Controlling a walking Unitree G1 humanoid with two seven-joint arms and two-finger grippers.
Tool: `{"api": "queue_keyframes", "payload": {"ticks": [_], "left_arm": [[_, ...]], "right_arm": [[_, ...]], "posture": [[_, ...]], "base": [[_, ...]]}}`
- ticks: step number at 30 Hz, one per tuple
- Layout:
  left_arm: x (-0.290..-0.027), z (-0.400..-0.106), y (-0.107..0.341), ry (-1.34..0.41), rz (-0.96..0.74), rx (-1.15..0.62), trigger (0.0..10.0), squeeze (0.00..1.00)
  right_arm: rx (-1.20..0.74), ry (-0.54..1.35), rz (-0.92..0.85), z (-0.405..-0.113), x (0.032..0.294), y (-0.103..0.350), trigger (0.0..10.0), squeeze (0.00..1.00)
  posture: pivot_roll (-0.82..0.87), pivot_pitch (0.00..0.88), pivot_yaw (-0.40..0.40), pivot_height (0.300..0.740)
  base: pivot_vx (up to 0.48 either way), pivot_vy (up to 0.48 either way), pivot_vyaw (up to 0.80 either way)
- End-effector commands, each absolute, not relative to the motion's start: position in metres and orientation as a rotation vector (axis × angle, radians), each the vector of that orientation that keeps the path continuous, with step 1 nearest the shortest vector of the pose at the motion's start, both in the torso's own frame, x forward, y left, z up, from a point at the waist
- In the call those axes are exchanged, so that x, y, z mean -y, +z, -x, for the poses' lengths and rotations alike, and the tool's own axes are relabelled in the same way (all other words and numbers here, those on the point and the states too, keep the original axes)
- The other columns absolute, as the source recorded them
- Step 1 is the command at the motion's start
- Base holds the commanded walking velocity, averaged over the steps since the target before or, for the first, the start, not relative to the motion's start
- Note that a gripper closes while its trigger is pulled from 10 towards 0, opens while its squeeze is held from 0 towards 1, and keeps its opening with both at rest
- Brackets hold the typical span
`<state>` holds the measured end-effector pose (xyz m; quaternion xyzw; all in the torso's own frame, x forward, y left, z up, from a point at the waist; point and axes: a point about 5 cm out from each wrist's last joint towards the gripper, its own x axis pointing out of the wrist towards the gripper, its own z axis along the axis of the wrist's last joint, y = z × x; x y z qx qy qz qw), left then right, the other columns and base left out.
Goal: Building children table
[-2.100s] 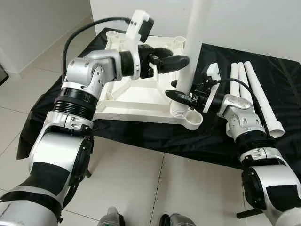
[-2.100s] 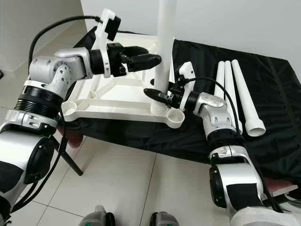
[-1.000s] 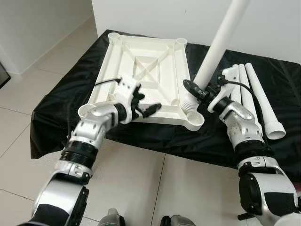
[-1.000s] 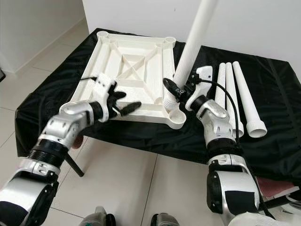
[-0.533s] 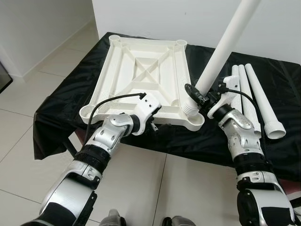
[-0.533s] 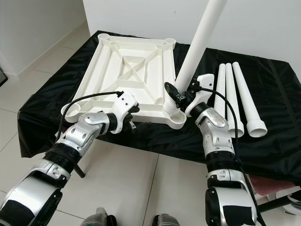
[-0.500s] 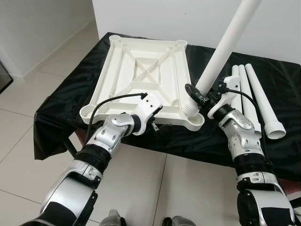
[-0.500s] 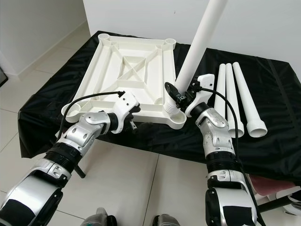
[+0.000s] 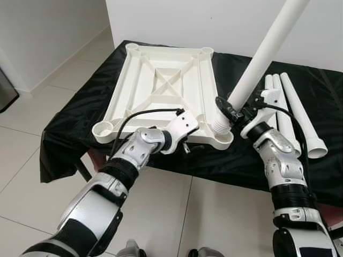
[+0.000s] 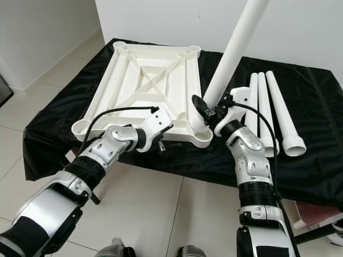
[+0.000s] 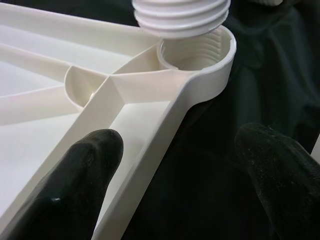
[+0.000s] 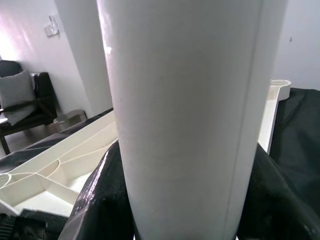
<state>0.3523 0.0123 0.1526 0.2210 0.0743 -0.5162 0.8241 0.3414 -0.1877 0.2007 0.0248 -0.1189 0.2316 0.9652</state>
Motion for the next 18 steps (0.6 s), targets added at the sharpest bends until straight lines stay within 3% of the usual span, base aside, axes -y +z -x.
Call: {"api": "queue_keyframes", "payload": {"ticks": [1, 18], "left_arm": [[-0.008, -0.353, 0.150, -1.121, -0.468, -0.179, 10.0, 0.00], [-0.018, -0.368, 0.149, -1.011, -0.355, -0.264, 10.0, 0.00]], "right_arm": [[0.256, 0.460, -0.044, -0.339, 0.188, 0.206, 10.0, 0.00], [0.261, 0.430, -0.027, -0.332, 0.191, 0.212, 10.0, 0.00]], "posture": [[-0.14, 0.000, 0.035, 0.740], [-0.15, 0.000, 0.039, 0.740]], "base": [[0.000, 0.000, 0.00], [0.000, 0.000, 0.00]]}}
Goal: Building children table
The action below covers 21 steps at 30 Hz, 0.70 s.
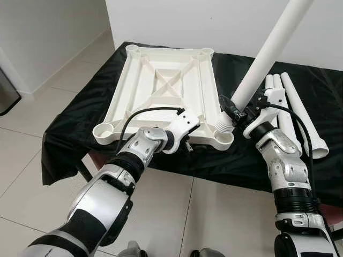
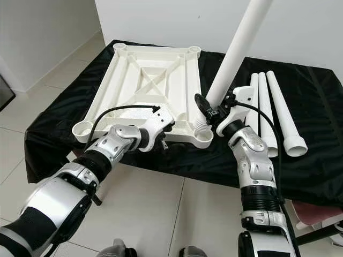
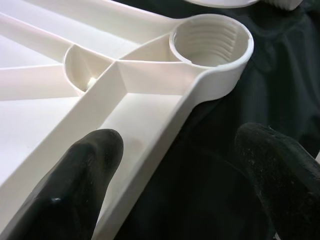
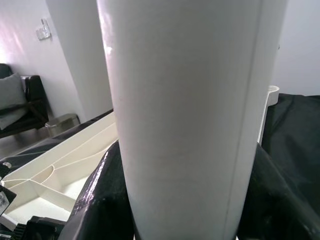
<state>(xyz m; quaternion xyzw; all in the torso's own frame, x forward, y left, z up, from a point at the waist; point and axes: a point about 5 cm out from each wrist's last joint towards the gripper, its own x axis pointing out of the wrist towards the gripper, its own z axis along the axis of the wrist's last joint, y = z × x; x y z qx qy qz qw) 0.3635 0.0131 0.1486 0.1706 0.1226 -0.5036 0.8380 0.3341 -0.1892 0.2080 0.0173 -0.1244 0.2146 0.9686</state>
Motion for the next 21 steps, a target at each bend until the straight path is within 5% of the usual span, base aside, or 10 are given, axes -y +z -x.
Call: {"api": "queue_keyframes", "payload": {"ticks": [1, 21], "left_arm": [[-0.018, -0.368, 0.149, -1.011, -0.355, -0.264, 10.0, 0.00], [-0.022, -0.370, 0.136, -0.946, -0.356, -0.338, 10.0, 0.00]], "right_arm": [[0.261, 0.430, -0.027, -0.332, 0.191, 0.212, 10.0, 0.00], [0.255, 0.470, 0.028, -0.328, 0.185, 0.216, 10.0, 0.00]], "posture": [[-0.15, 0.000, 0.039, 0.740], [-0.16, 0.000, 0.042, 0.740]], "base": [[0.000, 0.000, 0.00], [0.000, 0.000, 0.00]]}}
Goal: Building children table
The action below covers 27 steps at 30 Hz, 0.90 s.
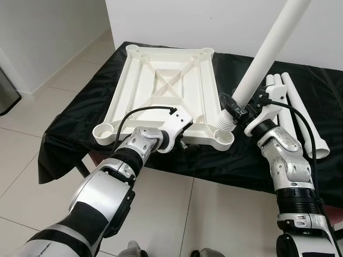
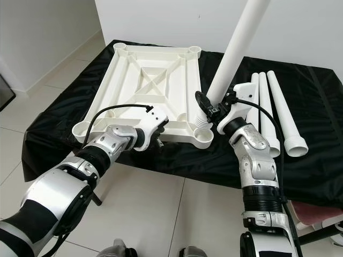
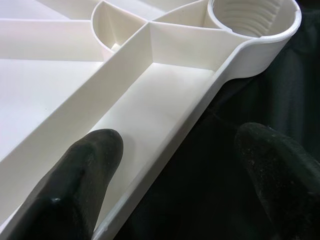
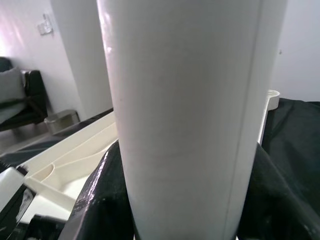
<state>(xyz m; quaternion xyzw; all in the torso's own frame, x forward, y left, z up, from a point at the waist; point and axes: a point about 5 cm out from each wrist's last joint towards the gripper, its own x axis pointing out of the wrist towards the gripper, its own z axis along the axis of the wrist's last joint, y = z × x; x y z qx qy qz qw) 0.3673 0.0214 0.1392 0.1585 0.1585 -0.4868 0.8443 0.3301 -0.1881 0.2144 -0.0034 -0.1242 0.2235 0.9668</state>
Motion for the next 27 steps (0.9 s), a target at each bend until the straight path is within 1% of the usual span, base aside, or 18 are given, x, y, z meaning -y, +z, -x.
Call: {"api": "queue_keyframes", "payload": {"ticks": [1, 2, 3, 4, 9, 13, 14, 15, 27], "left_arm": [[-0.021, -0.369, 0.136, -0.954, -0.357, -0.336, 10.0, 0.00], [-0.021, -0.369, 0.136, -0.959, -0.358, -0.335, 10.0, 0.00], [-0.019, -0.368, 0.137, -0.974, -0.358, -0.329, 2.2, 0.00], [-0.018, -0.368, 0.137, -0.986, -0.359, -0.322, 0.0, 0.00], [-0.016, -0.365, 0.136, -1.031, -0.346, -0.315, 0.0, 0.00], [-0.013, -0.362, 0.134, -1.074, -0.370, -0.320, 0.0, 0.00], [-0.012, -0.361, 0.134, -1.084, -0.377, -0.320, 1.6, 0.00], [-0.012, -0.361, 0.134, -1.091, -0.381, -0.322, 10.0, 0.00], [-0.010, -0.360, 0.137, -1.119, -0.378, -0.303, 10.0, 0.00]], "right_arm": [[0.254, 0.471, 0.031, -0.327, 0.186, 0.215, 10.0, 0.00], [0.253, 0.470, 0.031, -0.327, 0.186, 0.215, 10.0, 0.00], [0.251, 0.470, 0.032, -0.326, 0.187, 0.214, 10.0, 0.00], [0.250, 0.470, 0.033, -0.326, 0.188, 0.214, 10.0, 0.00], [0.248, 0.469, 0.035, -0.324, 0.189, 0.214, 10.0, 0.00], [0.246, 0.463, 0.039, -0.324, 0.191, 0.214, 10.0, 0.00], [0.245, 0.462, 0.043, -0.324, 0.191, 0.214, 10.0, 0.00], [0.244, 0.462, 0.044, -0.324, 0.192, 0.213, 10.0, 0.00], [0.243, 0.460, 0.040, -0.326, 0.192, 0.213, 10.0, 0.00]], "posture": [[-0.17, 0.000, 0.043, 0.740], [-0.17, 0.000, 0.043, 0.740], [-0.17, 0.000, 0.047, 0.740], [-0.17, 0.000, 0.048, 0.740], [-0.18, 0.000, 0.054, 0.740], [-0.19, 0.000, 0.058, 0.740], [-0.19, 0.000, 0.058, 0.740], [-0.19, 0.000, 0.059, 0.740], [-0.18, 0.000, 0.056, 0.740]], "base": [[0.000, 0.000, 0.00], [0.000, 0.000, 0.00], [0.000, 0.000, 0.00], [0.000, 0.000, 0.00], [0.000, 0.000, 0.00], [0.000, 0.000, 0.00], [0.000, 0.000, 0.00], [0.000, 0.000, 0.00], [0.000, 0.000, 0.00]]}}
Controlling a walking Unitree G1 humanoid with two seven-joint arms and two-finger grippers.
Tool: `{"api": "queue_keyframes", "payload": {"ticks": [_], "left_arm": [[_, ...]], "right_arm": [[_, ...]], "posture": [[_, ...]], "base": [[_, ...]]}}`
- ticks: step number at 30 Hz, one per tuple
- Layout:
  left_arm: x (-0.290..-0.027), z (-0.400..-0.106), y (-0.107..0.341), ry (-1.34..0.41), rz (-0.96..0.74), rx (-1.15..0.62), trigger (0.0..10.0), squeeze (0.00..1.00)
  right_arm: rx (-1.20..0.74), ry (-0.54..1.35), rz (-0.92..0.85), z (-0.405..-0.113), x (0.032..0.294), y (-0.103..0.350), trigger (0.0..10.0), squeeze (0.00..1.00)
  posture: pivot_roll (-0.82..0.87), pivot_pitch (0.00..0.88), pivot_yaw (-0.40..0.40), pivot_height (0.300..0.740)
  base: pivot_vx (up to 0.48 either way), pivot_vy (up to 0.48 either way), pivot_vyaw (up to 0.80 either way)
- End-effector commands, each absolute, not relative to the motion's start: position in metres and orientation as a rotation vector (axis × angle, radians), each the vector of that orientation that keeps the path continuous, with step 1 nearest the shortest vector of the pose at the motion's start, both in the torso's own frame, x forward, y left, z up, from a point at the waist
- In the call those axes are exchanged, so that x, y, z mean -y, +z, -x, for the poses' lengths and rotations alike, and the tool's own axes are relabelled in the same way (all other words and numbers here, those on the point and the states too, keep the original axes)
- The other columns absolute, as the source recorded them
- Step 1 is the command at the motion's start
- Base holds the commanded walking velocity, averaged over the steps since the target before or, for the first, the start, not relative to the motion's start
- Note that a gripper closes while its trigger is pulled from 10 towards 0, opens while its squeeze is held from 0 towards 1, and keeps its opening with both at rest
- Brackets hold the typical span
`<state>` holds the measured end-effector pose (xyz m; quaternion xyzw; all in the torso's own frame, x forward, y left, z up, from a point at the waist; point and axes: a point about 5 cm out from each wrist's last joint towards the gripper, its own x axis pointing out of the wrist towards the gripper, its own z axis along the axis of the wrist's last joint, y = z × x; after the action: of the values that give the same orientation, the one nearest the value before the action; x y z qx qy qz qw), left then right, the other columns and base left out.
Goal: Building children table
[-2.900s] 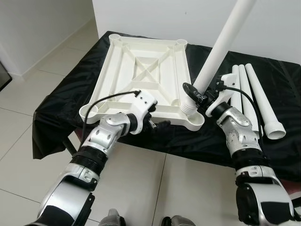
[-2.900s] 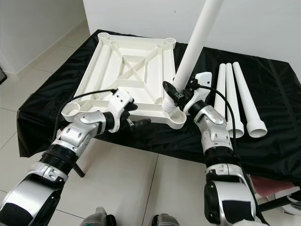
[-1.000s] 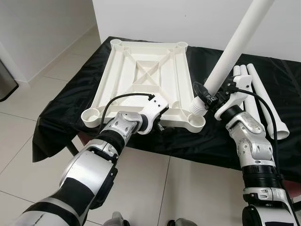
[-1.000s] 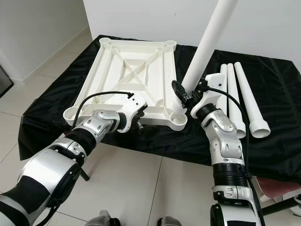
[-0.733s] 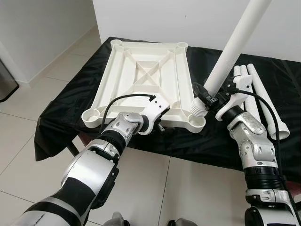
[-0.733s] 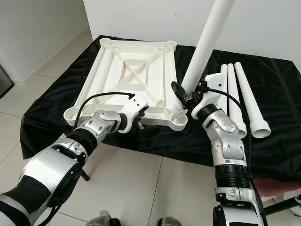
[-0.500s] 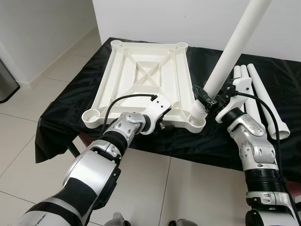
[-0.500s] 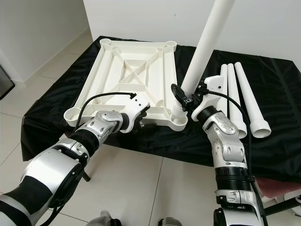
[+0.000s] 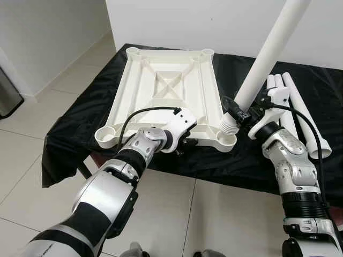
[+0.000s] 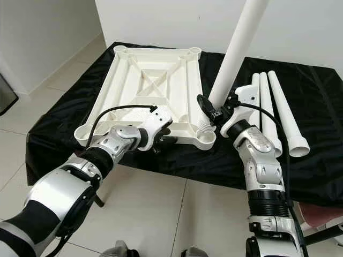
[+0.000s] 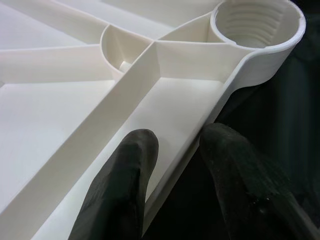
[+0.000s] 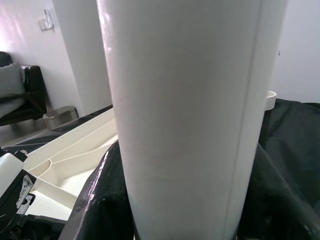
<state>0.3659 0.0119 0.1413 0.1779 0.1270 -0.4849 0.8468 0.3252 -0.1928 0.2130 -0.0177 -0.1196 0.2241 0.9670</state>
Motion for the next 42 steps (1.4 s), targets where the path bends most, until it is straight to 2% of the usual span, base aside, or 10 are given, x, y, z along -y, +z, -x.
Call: {"api": "queue_keyframes", "payload": {"ticks": [1, 8, 24, 25, 27, 28, 33, 34, 37, 42], "left_arm": [[-0.010, -0.361, 0.137, -1.119, -0.374, -0.299, 10.0, 0.00], [-0.018, -0.368, 0.147, -1.076, -0.309, -0.268, 10.0, 0.00], [-0.070, -0.386, 0.199, -0.994, -0.143, -0.068, 10.0, 0.00], [-0.074, -0.388, 0.201, -0.950, -0.125, -0.055, 10.0, 1.00], [-0.082, -0.392, 0.204, -0.856, -0.087, -0.028, 10.0, 1.00], [-0.097, -0.397, 0.207, -0.713, -0.054, 0.008, 10.0, 0.89], [-0.108, -0.399, 0.209, -0.612, -0.031, 0.037, 10.0, 0.89], [-0.126, -0.398, 0.211, -0.474, 0.001, 0.080, 10.0, 0.00], [-0.150, -0.389, 0.214, -0.275, 0.009, 0.165, 10.0, 0.00], [-0.160, -0.376, 0.209, -0.154, -0.040, 0.233, 10.0, 0.00]], "right_arm": [[0.243, 0.460, 0.040, -0.326, 0.191, 0.213, 10.0, 0.00], [0.269, 0.429, 0.019, -0.328, 0.190, 0.214, 10.0, 0.00], [0.280, 0.427, -0.046, -0.340, 0.176, 0.211, 10.0, 0.00], [0.279, 0.423, -0.051, -0.340, 0.175, 0.209, 10.0, 0.00], [0.280, 0.412, -0.058, -0.341, 0.172, 0.207, 10.0, 0.00], [0.284, 0.388, -0.077, -0.342, 0.169, 0.205, 10.0, 0.00], [0.288, 0.368, -0.092, -0.343, 0.167, 0.204, 10.0, 0.00], [0.303, 0.325, -0.102, -0.345, 0.165, 0.205, 10.0, 0.00], [0.340, 0.244, -0.099, -0.346, 0.165, 0.208, 10.0, 0.00], [0.347, 0.190, -0.079, -0.344, 0.163, 0.203, 10.0, 0.00]], "posture": [[-0.18, 0.000, 0.056, 0.740], [-0.16, 0.000, 0.049, 0.740], [-0.10, 0.012, 0.029, 0.740], [-0.10, 0.011, 0.029, 0.740], [-0.09, 0.013, 0.025, 0.740], [-0.09, 0.009, 0.019, 0.740], [-0.09, 0.008, 0.018, 0.740], [-0.09, 0.003, 0.014, 0.740], [-0.08, 0.000, 0.008, 0.740], [-0.07, 0.000, 0.002, 0.740]], "base": [[0.000, 0.000, 0.00], [0.000, 0.000, 0.00], [0.000, 0.000, 0.00], [0.000, 0.000, 0.00], [0.000, 0.000, 0.00], [0.000, 0.000, 0.00], [0.000, 0.000, 0.00], [0.000, 0.000, 0.00], [0.000, 0.000, 0.00], [0.000, 0.000, 0.00]]}}
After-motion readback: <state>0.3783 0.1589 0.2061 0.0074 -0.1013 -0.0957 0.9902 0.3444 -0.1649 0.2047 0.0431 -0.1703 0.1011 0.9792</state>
